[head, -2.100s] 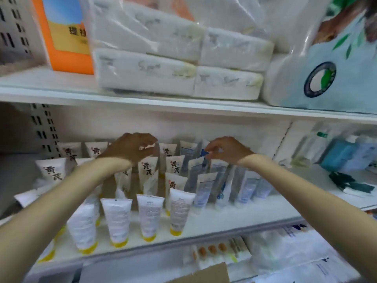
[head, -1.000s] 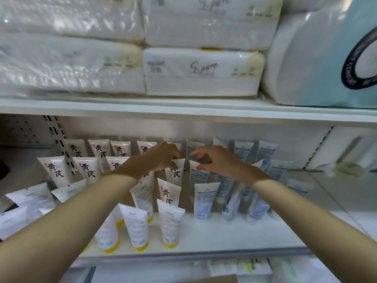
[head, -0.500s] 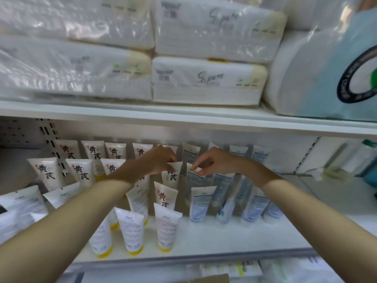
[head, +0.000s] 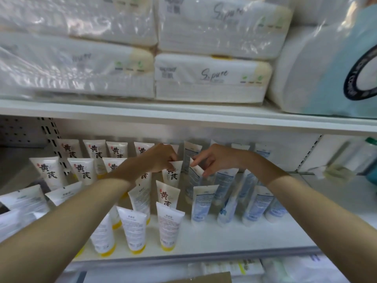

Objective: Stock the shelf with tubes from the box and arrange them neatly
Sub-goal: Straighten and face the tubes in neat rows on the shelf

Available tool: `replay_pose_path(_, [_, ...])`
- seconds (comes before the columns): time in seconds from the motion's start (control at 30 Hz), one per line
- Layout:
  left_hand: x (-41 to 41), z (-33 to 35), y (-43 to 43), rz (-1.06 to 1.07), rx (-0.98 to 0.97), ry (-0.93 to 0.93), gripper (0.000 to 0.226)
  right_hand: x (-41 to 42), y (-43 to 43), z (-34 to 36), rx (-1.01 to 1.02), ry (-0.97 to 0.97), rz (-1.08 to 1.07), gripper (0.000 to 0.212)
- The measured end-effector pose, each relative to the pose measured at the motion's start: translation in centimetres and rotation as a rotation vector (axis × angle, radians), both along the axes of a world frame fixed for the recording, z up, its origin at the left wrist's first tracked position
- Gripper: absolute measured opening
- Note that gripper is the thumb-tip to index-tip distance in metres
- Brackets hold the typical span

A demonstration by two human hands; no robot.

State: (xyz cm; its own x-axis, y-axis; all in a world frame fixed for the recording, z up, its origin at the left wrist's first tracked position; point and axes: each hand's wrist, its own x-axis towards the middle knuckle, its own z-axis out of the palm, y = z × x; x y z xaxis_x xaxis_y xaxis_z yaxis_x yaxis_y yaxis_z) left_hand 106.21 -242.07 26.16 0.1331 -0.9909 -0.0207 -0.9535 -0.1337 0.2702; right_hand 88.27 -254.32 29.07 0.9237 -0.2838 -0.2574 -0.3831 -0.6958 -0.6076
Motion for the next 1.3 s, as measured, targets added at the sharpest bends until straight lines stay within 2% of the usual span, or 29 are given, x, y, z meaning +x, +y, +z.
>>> replay_pose_path(0.17, [-0.1, 0.0, -0.1, -0.009, 0.008, 0.011, 0.025, 0.4, -0.2, -0.4, 0.01, -0.032, -0.01, 0.038])
replay_pose_path(0.43, [0.2, -0.4, 0.0, -0.004, 0.012, 0.026, 0.027, 0.9, 0.0, -1.1, -0.12, -0.108, -0.038, 0.028])
replay_pose_path(0.57, [0.2, -0.7, 0.2, 0.007, 0.0, 0.045, 0.028, 0.8, -0.4, -1.7, -0.143, -0.152, -0.145, 0.026])
replay_pose_path(0.83, [0.2, -0.9, 0.2, 0.025, -0.017, 0.058, 0.03, 0.7, -0.5, -1.8, -0.231, -0.148, -0.159, 0.013])
replay_pose_path(1.17, [0.0, -0.6, 0.6, 0.018, 0.017, 0.042, 0.032, 0.5, 0.0, -1.8, -0.294, -0.103, -0.136, 0.018])
replay_pose_path(1.3, [0.5, 0.7, 0.8, 0.066, -0.112, 0.149, 0.037, 0.4, -0.4, -0.9, -0.275, -0.119, -0.136, 0.019])
